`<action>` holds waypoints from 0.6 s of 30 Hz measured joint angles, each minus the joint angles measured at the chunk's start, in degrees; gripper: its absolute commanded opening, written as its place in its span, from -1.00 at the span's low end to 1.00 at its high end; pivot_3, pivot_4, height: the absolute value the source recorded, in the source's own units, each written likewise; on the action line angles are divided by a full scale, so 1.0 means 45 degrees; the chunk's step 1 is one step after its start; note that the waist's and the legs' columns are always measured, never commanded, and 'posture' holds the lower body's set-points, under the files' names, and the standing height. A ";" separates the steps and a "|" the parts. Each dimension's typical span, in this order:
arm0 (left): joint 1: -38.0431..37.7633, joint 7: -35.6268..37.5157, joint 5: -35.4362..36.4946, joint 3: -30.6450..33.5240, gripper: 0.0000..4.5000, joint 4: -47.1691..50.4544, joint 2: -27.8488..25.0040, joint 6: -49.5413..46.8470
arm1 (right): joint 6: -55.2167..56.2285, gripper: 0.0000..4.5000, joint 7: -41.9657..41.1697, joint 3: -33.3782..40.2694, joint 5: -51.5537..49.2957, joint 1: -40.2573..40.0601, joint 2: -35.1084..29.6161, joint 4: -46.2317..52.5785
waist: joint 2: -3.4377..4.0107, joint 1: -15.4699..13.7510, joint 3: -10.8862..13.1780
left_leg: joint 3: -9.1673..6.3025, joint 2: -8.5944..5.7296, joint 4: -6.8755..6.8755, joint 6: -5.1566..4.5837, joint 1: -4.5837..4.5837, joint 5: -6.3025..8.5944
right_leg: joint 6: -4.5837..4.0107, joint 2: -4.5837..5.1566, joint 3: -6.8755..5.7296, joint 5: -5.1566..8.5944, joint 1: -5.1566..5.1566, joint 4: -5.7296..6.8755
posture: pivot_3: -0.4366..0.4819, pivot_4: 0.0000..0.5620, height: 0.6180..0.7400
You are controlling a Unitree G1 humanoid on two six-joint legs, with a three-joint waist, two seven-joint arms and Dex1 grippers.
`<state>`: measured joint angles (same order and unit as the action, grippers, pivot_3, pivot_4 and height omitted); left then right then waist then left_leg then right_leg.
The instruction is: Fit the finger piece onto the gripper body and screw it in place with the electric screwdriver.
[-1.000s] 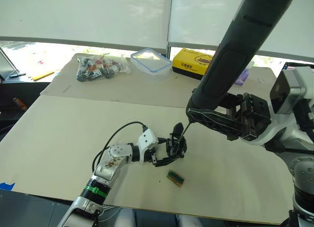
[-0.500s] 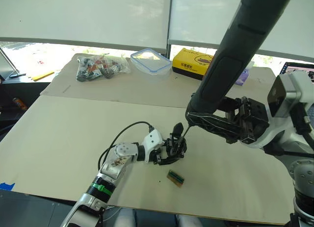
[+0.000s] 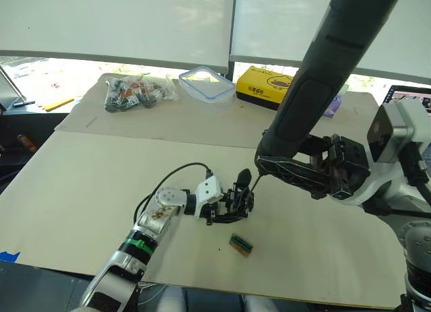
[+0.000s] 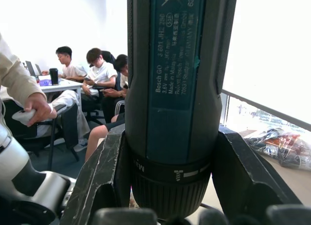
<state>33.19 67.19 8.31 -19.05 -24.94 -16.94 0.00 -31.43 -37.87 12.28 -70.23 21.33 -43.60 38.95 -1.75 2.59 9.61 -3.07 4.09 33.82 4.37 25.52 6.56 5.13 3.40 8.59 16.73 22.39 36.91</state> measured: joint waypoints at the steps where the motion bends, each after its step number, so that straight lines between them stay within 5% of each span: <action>1: 0.0166 0.0150 -0.0026 -0.0016 0.02 -0.0336 0.0014 0.0269 | -0.0067 -0.15 -0.0029 0.0001 -0.0045 -0.0014 -0.0006 0.0000 | 0.0000 0.0001 0.0000 | -0.0001 0.0000 0.0000 0.0000 0.0000 0.0000 | 0.0000 0.0000 0.0000 0.0000 -0.0001 0.0000 | -0.05 -0.47 1.00; 9: 0.0775 0.0795 0.0025 0.0162 0.02 -0.1902 0.0317 0.1239 | -0.0113 -0.15 0.0017 0.0005 -0.0203 -0.0168 -0.0011 0.0103 | 0.0000 0.0000 0.0000 | -0.0002 -0.0001 0.0007 -0.0001 -0.0002 -0.0001 | 0.0006 0.0000 0.0001 -0.0004 -0.0008 0.0002 | -0.05 -0.47 1.00; 10: 0.0775 0.0851 0.0061 0.0199 0.49 -0.1893 0.0322 0.1113 | -0.0113 -0.15 0.0053 0.0005 -0.0207 -0.0186 -0.0011 0.0114 | 0.0000 0.0003 0.0000 | -0.0002 0.0000 0.0006 -0.0001 -0.0003 -0.0001 | 0.0006 0.0000 0.0000 -0.0004 -0.0008 0.0002 | -0.05 -0.47 1.00; 13: 0.0673 0.0809 0.0161 0.0356 0.99 -0.1807 0.0336 0.1012 | -0.0115 -0.15 0.0119 0.0007 -0.0243 -0.0292 -0.0011 0.0130 | 0.0001 0.0023 -0.0001 | -0.0004 -0.0001 0.0002 -0.0001 -0.0004 -0.0001 | 0.0036 -0.0001 0.0001 -0.0020 -0.0005 0.0008 | -0.05 -0.47 1.00; 18: -0.0207 0.0165 0.0181 0.0684 0.99 -0.0665 0.0260 0.0870 | -0.0121 -0.15 0.0116 0.0008 -0.0362 -0.0368 -0.0011 0.0168 | 0.0001 0.0056 -0.0001 | -0.0005 -0.0001 0.0000 -0.0001 -0.0005 -0.0001 | 0.0078 -0.0002 0.0001 -0.0045 -0.0004 0.0011 | -0.05 -0.47 1.00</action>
<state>32.26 67.93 9.13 -15.97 -27.93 -15.77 3.91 -31.97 -37.35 12.32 -71.85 19.68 -43.65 39.71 -1.75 2.84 9.60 -3.09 4.09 33.82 4.36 25.50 6.55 5.48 3.39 8.60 16.53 22.37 36.96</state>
